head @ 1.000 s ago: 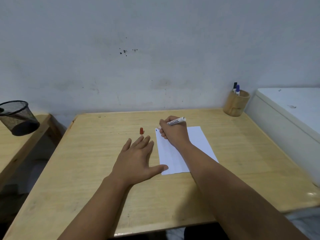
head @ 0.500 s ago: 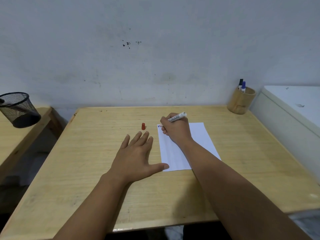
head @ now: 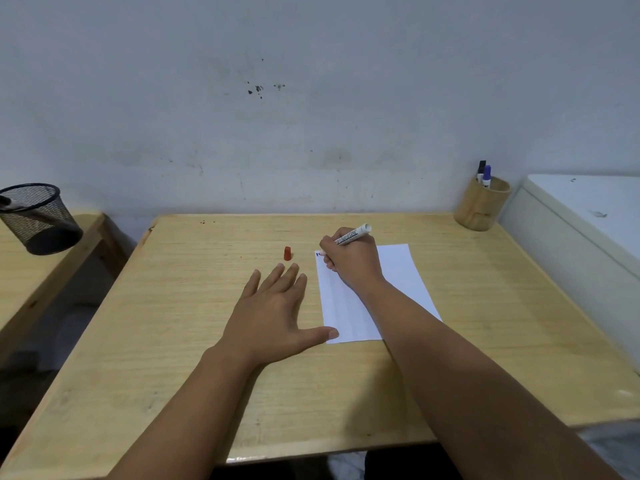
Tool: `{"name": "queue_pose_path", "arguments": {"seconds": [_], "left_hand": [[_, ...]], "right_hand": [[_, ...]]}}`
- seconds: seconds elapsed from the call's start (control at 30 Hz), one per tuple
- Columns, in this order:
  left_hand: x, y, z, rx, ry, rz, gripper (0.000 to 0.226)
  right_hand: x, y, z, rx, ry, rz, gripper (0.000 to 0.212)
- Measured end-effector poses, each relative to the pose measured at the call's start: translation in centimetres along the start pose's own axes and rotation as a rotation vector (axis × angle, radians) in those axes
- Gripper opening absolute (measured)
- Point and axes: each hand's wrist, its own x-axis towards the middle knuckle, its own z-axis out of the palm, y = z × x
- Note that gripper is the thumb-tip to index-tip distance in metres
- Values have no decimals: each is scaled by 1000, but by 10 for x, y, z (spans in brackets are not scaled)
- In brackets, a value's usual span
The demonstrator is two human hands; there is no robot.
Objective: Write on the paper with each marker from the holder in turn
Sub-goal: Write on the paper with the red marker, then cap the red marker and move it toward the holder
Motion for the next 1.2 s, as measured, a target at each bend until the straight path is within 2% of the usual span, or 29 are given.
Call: {"name": "queue_pose_path", "arguments": {"seconds": [0.2, 0.27, 0.37, 0.43, 0.53, 0.63, 0.67, 0.73, 0.77, 0.9, 1.0, 1.1, 1.2], "left_hand": [[-2, 2, -4, -16, 3, 20, 117], [-2, 4, -7, -110, 46, 3, 105], [8, 1, -11, -318, 374, -106, 68], [23, -7, -15, -295, 468, -156, 52], [46, -21, -14, -187, 345, -181, 48], [63, -22, -13, -122, 302, -195, 30], [66, -20, -15, -125, 298, -211, 24], [70, -17, -19, -173, 288, -251, 16], [72, -17, -22, -228, 289, -272, 13], [80, -9, -43, -692, 340, -369, 7], [83, 8, -67, -1034, 350, -396, 9], [82, 25, -90, -1241, 332, -395, 8], [80, 37, -105, -1273, 316, -377, 9]], "right_hand": [[0, -1, -1, 118, 25, 21, 24], [2, -2, -2, 206, 22, 50, 25], [5, -8, -3, 278, -24, 87, 32], [4, -14, -5, 295, -81, 104, 34], [-1, -27, -10, 254, -101, 56, 41], [-6, -40, -21, 175, -37, -64, 49], [-6, -43, -26, 169, -41, -90, 44], [-7, -49, -37, 144, -112, -111, 19], [-9, -53, -42, 148, -166, -109, 9], [-18, -70, -61, 284, -199, 1, 33], [-30, -79, -71, 344, -219, -3, 29], [-38, -73, -74, 63, -255, -93, 26], [-42, -66, -75, -133, -255, -175, 29]]}}
